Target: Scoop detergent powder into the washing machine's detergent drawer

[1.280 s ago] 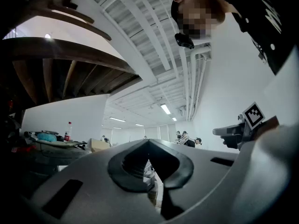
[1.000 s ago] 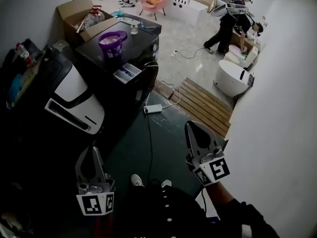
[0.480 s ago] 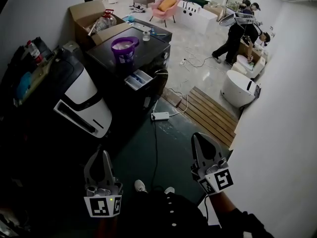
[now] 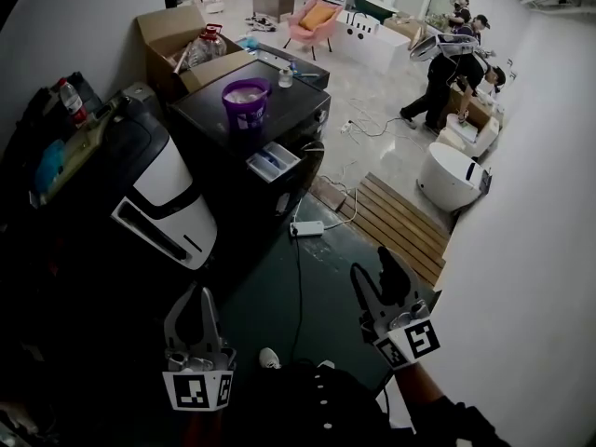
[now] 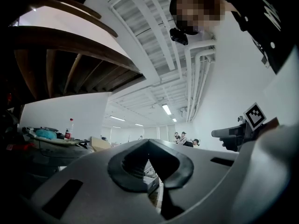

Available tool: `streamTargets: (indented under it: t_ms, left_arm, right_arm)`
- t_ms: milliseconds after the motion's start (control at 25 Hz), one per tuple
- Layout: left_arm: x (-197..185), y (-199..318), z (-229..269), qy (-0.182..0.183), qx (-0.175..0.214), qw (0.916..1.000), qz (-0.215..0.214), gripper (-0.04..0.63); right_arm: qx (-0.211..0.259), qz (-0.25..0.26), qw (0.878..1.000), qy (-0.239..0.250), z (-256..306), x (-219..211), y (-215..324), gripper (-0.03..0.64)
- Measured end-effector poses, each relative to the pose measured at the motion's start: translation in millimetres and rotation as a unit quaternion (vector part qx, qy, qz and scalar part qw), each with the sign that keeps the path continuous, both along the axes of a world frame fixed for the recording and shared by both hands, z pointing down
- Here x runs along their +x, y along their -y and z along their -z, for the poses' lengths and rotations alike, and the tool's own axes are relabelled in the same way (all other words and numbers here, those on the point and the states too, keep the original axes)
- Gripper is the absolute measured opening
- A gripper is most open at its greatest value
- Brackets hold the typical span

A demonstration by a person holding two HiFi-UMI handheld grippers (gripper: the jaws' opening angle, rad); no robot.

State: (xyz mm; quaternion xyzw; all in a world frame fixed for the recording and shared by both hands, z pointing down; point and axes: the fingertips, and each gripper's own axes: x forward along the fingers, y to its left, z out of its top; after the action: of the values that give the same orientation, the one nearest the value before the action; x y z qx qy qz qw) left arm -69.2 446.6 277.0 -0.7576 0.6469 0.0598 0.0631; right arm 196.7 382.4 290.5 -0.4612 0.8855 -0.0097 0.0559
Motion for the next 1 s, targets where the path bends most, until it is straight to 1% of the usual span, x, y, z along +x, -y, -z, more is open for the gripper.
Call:
streamTargets:
  t_ms: [200, 320, 480, 640, 1000]
  left_arm:
    - [-17.4, 5.5, 0.9, 0.006, -0.002, 0.9999, -0.014, 0.015]
    - [-23.1, 13.6, -1.7, 0.010, -0.007, 0.9997, -0.021, 0.015]
    - [-25.0, 31.0, -7.9, 0.013, -0.013, 0.9996, -0.023, 0.015]
    - [-20.5, 56.5, -9.3, 0.015, -0.016, 0.9997, -0.015, 0.015]
    - [0.7, 127.6, -6.2, 0.020, -0.021, 0.9994, 0.020, 0.015]
  right_arm:
    - [0.004, -0.008, 1.000, -0.024, -3.1, -19.1, 7.4, 0.215]
    - [0.004, -0.007, 1.000, -0.022, -4.1, -26.2, 15.1, 0.201]
    - [0.003, -0.017, 1.000, -0.016, -5.6, -28.0, 34.8, 0.201]
    - [0.007, -0.019, 1.000, 0.001, -3.1, -25.6, 67.4, 0.199]
    - [0.013, 0.006, 1.000, 0.008, -6.1, -0.2, 149.2, 0.196]
